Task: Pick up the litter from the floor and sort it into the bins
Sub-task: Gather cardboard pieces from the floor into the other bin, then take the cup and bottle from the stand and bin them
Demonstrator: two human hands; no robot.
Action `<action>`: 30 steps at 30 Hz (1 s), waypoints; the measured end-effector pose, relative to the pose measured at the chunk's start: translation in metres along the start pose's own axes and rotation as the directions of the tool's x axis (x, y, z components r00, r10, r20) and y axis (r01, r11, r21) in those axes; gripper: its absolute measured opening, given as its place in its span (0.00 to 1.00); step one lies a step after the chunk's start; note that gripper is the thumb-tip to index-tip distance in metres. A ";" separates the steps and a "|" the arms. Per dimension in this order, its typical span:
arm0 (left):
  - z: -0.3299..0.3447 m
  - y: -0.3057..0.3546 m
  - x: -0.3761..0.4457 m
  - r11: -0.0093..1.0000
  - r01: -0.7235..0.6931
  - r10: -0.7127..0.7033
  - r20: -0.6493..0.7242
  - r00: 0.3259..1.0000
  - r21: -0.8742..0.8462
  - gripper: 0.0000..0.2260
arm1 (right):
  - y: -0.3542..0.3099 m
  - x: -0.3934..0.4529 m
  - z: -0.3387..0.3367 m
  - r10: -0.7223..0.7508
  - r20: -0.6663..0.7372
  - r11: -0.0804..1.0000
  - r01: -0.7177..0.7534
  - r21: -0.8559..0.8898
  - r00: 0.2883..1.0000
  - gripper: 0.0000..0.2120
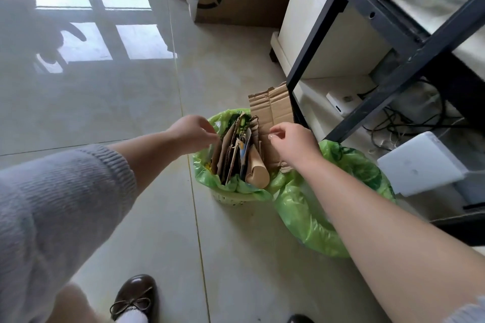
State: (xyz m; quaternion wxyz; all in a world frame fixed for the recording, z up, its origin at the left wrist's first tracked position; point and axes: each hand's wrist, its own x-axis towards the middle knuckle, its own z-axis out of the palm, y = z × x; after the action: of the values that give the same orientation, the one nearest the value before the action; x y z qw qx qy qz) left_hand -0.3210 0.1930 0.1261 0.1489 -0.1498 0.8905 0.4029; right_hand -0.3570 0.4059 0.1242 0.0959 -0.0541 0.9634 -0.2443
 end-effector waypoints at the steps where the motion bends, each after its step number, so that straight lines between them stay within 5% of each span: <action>1: -0.001 0.004 -0.005 0.999 -0.008 0.007 -0.007 1.000 -0.043 0.07 | 0.001 -0.006 -0.005 -0.002 -0.015 1.000 0.002 0.012 1.000 0.12; 12: 0.013 0.077 -0.103 0.872 -0.109 0.106 -0.035 0.994 -0.477 0.06 | 0.033 -0.123 -0.083 0.123 -0.215 0.924 -0.032 0.380 0.969 0.06; 20: 0.056 0.135 -0.219 0.832 -0.200 0.256 0.038 0.966 -0.518 0.04 | 0.074 -0.280 -0.140 0.247 -0.307 0.880 -0.081 0.467 0.919 0.07; 30: 0.175 0.247 -0.394 0.785 -0.294 0.536 0.362 0.763 -0.544 0.02 | 0.123 -0.487 -0.206 0.509 -0.517 0.813 -0.185 0.553 0.688 0.09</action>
State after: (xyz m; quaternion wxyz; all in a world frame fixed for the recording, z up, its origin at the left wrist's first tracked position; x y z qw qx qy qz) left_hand -0.0326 0.5400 0.3334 0.2378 0.1363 0.7108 0.6478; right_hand 0.0677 0.6819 0.3192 -0.1850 0.2465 0.8414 -0.4438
